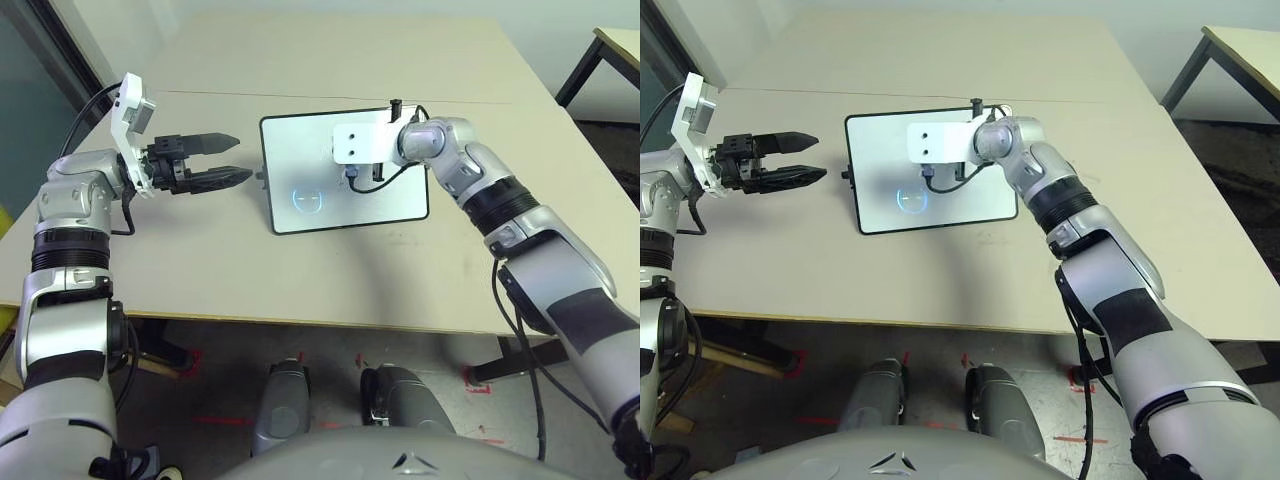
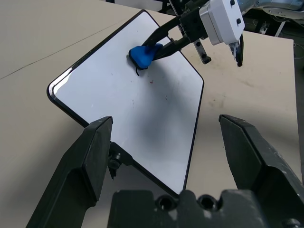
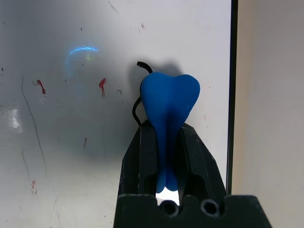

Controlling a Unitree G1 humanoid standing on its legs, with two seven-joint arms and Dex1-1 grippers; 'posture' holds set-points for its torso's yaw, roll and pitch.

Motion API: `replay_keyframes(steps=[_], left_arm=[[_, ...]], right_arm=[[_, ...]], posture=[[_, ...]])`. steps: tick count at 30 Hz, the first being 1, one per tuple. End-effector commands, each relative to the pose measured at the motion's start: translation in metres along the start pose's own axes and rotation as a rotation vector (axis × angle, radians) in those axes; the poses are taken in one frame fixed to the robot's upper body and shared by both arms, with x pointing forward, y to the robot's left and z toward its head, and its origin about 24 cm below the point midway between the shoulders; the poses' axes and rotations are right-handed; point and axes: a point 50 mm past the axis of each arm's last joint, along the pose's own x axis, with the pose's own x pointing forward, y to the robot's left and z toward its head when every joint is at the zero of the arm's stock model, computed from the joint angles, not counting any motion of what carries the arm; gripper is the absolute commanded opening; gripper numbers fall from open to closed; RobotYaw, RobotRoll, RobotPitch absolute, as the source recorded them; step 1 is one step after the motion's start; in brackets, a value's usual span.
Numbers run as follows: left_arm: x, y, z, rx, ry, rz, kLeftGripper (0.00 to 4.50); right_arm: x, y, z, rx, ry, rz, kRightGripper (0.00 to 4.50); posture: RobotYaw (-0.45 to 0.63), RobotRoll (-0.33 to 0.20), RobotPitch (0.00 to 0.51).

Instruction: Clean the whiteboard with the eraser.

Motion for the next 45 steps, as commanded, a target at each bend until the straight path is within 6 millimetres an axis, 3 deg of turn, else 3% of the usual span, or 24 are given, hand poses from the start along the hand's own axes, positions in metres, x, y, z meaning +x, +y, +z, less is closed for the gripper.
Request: replay_keyframes(steps=[1,11,18,37,45], left_arm=[[0.002,-0.001,0.000,0.005,0.008,-0.007,4.50],[0.005,0.000,0.000,0.007,0.005,-0.013,4.50],[0.006,0.000,0.000,0.007,0.003,-0.014,4.50],[0.001,-0.002,-0.002,-0.002,0.001,-0.001,4.50],[0.001,-0.002,-0.003,-0.003,-0.003,0.000,4.50]], right_arm=[[0.000,0.011,-0.010,0.009,0.030,0.039,0.34],[-0.025,0.018,-0.045,0.024,0.117,0.066,0.34],[-0.032,0.020,-0.050,0.025,0.133,0.065,0.34],[-0.001,0.008,0.005,-0.001,-0.004,0.037,0.34],[0.003,0.006,0.016,-0.009,-0.033,0.034,0.34]], posture=[[0.31,0.000,0.055],[0.29,0.000,0.055],[0.29,0.000,0.058],[0.31,0.000,0.063],[0.31,0.000,0.062]])
